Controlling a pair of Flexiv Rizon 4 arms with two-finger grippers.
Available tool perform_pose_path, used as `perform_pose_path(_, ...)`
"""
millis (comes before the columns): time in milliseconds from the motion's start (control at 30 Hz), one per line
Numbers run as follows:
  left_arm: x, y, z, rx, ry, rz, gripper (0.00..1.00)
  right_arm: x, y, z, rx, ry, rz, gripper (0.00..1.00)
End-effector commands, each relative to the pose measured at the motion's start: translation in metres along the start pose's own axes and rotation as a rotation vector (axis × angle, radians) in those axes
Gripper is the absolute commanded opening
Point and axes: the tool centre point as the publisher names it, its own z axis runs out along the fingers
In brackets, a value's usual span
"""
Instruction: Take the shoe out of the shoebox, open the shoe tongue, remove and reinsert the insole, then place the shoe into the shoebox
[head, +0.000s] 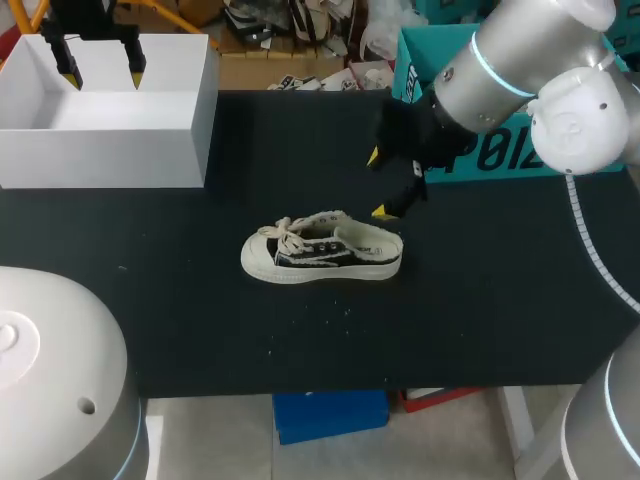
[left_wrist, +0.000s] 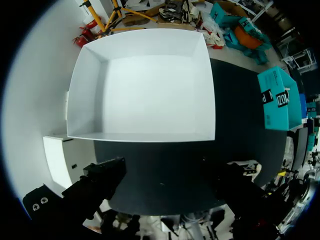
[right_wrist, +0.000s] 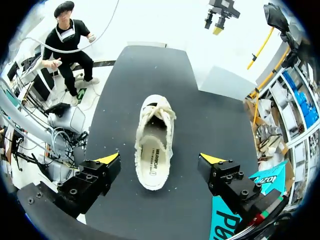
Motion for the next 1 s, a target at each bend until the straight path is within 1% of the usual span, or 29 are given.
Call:
perform_pose_path(33,0.001,0.0,0.0,-0.001,-0.002,-0.001,1.0,0.002,-0.003,0.001,-0.044,-0.004,0.0,1.0)
perform_pose_path(433,0.001,0.0,0.0,-0.001,-0.002,-0.001,1.0,0.002,-0.003,0.001,-0.044,-0.004,0.0,1.0)
perform_pose_path(500,0.001,0.0,0.0,-0.001,-0.002,-0.001,1.0,0.005,-0.009,-0.001,-0.087,-0.038,0.002,1.0)
perform_pose_path(600,0.001,0.0,0.0,-0.001,-0.002,-0.001,1.0,0.007,-0.012,-0.003,-0.091,-0.058,-0.011,1.0)
perform_pose_path(700,0.001,0.0,0.0,-0.001,-0.002,-0.001,1.0,0.01,-0.018,0.004,-0.135,-0.059,0.001,1.0)
perform_pose_path(767,0.001,0.0,0.0,-0.001,-0.002,-0.001,1.0,0.012,-0.023,0.01,-0.15,-0.06,0.013,1.0)
perform_pose_path(867,0.001,0.0,0.0,-0.001,-0.002,-0.001,1.0,0.012,-0.034,0.025,-0.198,-0.049,0.044,1.0)
perform_pose_path(1000,0.001,0.0,0.0,-0.001,-0.002,-0.001,1.0,0.01,-0.046,0.044,-0.224,-0.037,0.073,1.0)
